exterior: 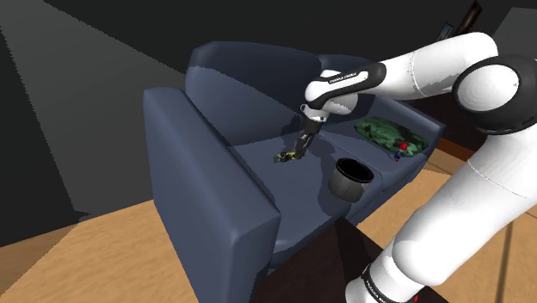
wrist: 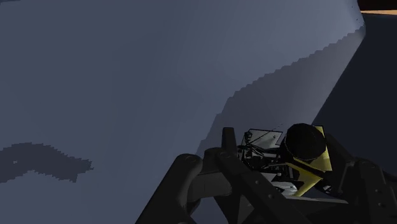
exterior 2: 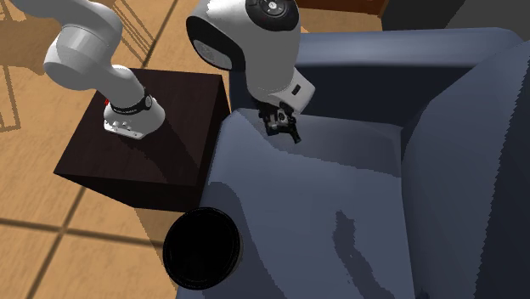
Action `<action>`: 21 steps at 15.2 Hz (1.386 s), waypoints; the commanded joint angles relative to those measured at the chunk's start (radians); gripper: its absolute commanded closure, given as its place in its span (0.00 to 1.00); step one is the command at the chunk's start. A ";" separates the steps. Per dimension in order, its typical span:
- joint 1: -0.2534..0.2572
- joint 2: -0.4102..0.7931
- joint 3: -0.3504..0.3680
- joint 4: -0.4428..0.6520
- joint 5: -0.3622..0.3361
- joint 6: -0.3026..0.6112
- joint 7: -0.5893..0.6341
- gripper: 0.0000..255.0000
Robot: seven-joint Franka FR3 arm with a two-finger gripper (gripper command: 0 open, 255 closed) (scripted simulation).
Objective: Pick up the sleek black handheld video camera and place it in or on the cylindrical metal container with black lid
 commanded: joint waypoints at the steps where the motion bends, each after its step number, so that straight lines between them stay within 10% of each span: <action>1: -0.020 -0.013 -0.021 -0.008 -0.010 -0.010 -0.034 1.00; 21: -0.266 0.143 -0.290 0.180 -0.009 -0.117 -0.544 1.00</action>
